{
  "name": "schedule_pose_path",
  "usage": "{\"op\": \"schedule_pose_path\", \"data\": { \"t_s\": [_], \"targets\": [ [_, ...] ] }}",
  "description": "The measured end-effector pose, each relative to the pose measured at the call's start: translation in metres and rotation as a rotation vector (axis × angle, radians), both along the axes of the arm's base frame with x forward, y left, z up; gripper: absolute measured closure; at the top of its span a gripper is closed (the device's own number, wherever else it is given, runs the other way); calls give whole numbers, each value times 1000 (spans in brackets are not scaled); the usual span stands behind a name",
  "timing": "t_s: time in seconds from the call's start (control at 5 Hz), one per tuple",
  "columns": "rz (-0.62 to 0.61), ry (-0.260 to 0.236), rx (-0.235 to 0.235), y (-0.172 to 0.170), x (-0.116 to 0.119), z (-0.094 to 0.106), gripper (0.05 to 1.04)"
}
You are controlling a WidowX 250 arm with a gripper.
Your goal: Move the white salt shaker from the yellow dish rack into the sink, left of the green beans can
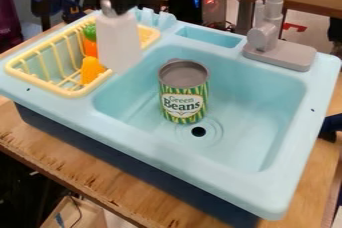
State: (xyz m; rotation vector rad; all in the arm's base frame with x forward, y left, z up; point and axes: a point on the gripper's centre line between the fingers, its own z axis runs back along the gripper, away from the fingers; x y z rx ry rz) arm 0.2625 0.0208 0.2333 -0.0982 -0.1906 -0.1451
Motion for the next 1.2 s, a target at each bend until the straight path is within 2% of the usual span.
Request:
{"op": "schedule_pose_path", "data": {
  "t_s": [0.2,0.4,0.6,0.8,1.0,1.2],
  "targets": [
    [21,26,-72,-11,-2,-10,587],
    [2,32,-84,-34,0,-22,587],
    [12,50,-55,-44,3,-36,587],
    [57,112,4,-40,0,-45,587],
    [97,188,34,-36,-6,-62,588],
    [120,235,107,-25,-15,-74,587]
  ]
}}
